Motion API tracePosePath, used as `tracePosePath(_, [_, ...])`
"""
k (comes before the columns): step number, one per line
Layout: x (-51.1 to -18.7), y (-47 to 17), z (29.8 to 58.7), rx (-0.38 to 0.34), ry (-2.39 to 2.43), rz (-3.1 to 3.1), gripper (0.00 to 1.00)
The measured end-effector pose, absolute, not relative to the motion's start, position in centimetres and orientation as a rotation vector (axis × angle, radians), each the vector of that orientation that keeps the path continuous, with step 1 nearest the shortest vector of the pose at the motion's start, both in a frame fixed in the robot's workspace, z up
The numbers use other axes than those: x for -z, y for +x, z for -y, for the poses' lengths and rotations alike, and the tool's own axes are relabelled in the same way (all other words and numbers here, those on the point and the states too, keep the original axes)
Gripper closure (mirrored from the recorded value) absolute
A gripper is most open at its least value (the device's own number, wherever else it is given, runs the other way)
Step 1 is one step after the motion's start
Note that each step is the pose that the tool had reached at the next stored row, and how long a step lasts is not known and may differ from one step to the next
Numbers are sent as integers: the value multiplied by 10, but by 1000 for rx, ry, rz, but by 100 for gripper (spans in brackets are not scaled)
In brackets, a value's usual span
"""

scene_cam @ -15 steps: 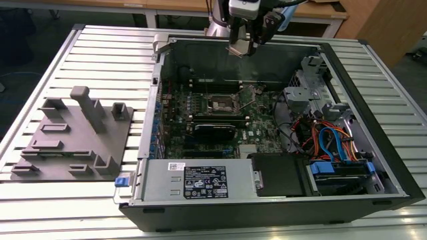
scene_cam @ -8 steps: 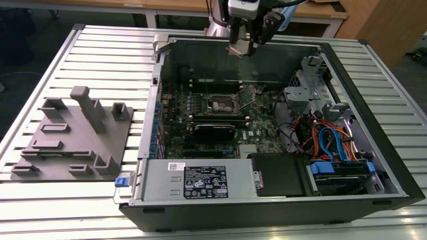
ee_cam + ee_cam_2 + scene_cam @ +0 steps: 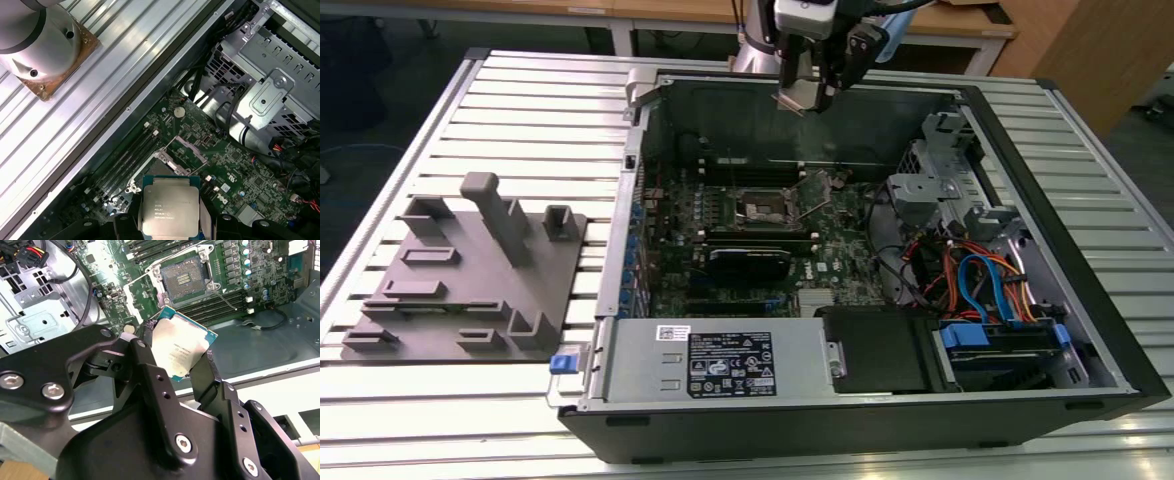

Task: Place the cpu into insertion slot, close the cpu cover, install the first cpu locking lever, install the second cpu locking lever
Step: 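Place the cpu into insertion slot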

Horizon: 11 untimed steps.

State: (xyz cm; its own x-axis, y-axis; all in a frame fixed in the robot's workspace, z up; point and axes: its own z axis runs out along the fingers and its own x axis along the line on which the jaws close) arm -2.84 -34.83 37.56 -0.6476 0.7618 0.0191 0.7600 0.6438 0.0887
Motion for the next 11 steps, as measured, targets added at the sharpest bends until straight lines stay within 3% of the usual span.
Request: tracePosePath(11, [-375, -28, 348, -138, 1354, -2808, 46])
